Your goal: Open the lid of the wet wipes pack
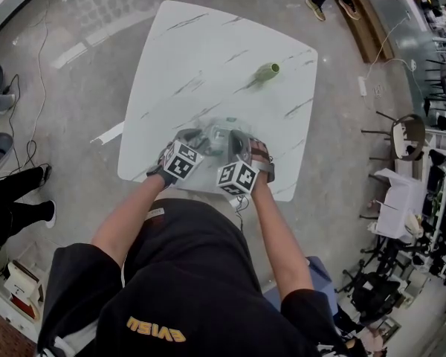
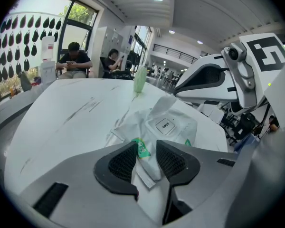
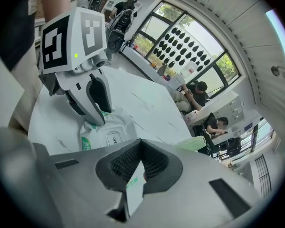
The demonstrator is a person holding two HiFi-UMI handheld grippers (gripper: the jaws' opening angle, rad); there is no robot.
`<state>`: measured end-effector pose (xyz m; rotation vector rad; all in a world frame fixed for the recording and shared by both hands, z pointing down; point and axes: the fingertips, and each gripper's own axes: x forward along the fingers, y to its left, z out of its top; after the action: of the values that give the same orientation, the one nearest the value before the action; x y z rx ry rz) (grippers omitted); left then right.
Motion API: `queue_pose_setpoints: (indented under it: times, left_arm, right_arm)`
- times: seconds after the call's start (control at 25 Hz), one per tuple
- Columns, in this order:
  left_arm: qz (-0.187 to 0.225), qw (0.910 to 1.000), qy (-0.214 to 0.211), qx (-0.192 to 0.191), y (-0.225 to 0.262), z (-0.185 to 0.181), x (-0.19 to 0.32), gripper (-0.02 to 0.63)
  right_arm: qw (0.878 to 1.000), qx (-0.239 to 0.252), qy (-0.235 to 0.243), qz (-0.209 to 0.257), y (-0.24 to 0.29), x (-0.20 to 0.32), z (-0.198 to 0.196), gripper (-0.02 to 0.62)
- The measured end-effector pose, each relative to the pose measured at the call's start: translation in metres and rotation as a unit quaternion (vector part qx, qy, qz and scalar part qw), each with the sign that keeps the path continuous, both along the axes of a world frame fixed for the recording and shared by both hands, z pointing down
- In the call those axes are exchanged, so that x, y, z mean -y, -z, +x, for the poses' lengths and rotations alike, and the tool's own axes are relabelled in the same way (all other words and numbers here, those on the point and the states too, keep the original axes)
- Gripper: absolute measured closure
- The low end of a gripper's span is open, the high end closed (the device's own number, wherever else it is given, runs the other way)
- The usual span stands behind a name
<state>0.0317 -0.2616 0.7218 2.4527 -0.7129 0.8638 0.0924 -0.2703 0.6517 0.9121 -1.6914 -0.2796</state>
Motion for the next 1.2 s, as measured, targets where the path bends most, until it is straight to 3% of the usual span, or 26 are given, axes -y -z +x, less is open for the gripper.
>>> queue_pose_setpoints:
  times: [0.16,0.28,0.44,1.2]
  left_arm:
    - [-0.003,1.0,0.001,-0.003,-0.002,-0.001,0.001,0.456]
    - [-0.007,1.0,0.001,-0.007,-0.002,-0.002,0.0,0.456]
    - [-0.01,0.9999,0.001,-0.008,-0.001,-0.001,-0.001,0.456]
    - [-0.015,0.9999,0.0,-0.008,0.002,0.0,-0.001,0.456]
  right_arm:
    - [0.998,0.048,-0.029,-0.001,0.002,0.007,0.001,0.594]
    - [0.99,0.115,-0.079,-0.006,0.006,0.013,0.006,0.594]
    - [0.981,0.154,-0.114,-0.009,0.007,0.018,0.015,0.594]
    - [0.955,0.216,-0.196,-0.053,-0.017,0.035,0.034,0.594]
